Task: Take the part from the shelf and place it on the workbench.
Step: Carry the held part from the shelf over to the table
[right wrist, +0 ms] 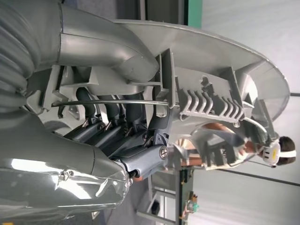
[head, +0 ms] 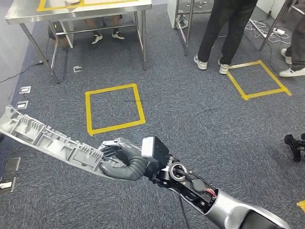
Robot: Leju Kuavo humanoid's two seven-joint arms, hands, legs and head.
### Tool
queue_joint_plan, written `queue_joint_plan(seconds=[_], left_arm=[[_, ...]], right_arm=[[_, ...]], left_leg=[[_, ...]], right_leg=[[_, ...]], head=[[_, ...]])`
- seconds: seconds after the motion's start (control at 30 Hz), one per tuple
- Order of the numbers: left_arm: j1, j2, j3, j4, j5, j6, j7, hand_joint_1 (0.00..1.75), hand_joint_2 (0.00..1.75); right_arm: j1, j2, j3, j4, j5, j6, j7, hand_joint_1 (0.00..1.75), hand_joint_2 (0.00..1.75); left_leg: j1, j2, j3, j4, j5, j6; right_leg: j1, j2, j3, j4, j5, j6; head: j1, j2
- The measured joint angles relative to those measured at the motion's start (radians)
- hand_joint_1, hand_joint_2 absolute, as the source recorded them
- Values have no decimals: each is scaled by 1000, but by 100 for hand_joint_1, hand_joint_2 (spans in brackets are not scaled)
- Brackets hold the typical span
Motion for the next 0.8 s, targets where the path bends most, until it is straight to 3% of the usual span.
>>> queue_joint_plan(seconds=[0.1,0.17,0.27,0.3,0.33,0.37,0.43,0.5,0.6,0.67,0.7,0.8], left_arm=[[0,0,0,0,2,0,1,0,175],[1,0,0,0,2,0,2,0,175],[0,2,0,0,2,0,6,0,175],[0,2,0,0,2,0,7,0,175],[0,2,0,0,2,1,8,0,175],[0,2,0,0,3,1,8,0,175],[1,0,0,0,3,1,9,0,175],[0,-3,0,0,3,1,9,0,175],[-1,-4,0,0,3,1,10,0,175],[0,-3,0,0,3,1,10,0,175],[-1,-2,0,0,3,2,10,0,175],[-1,-1,0,0,2,2,10,0,175]], right_arm=[[-2,1,0,0,0,-1,0,175,175],[-3,1,0,0,0,-1,0,175,175],[-5,1,0,0,0,-1,-1,175,175],[-4,1,0,0,0,-1,0,175,175],[-4,1,0,0,0,-1,0,175,175],[-4,1,1,1,1,-1,0,175,175],[-4,1,1,1,1,-1,1,175,175],[-7,1,1,1,1,-1,1,175,175],[-10,2,2,-1,1,-1,1,175,175],[-11,3,2,-1,1,-1,1,175,175],[-13,4,2,-1,1,-1,1,175,175],[-15,4,3,-1,1,-1,1,175,175]], left_leg=[[-4,-4,13,-9,-4,21],[-4,-6,30,-11,-13,34],[-10,-8,48,-12,-29,46],[-14,-9,55,-12,-36,48],[-18,-11,65,-11,-43,49],[-21,-14,76,-11,-51,50],[-24,-17,100,-13,-66,49],[-22,-20,110,-19,-75,45],[-22,-18,117,-22,-73,32],[-22,-15,104,18,-84,23],[-20,-13,77,69,-102,17],[-9,-10,-47,253,-168,-4]], right_leg=[[0,-1,8,6,-11,18],[-2,-1,-14,64,-27,24],[-1,0,-132,257,-94,26],[0,0,-165,297,-109,24],[2,0,-183,303,-105,20],[6,0,-181,270,-78,12],[20,1,-141,134,19,-9],[34,1,-108,30,73,-26],[34,1,-84,-9,83,-38],[27,0,-60,-27,87,-43],[24,-1,-49,-33,86,-44],[19,-2,-36,-36,74,-44]], head=[[4,0],[10,0],[24,0],[28,0],[31,0],[34,0],[35,0],[32,0],[36,0],[31,0],[26,0],[18,0]])
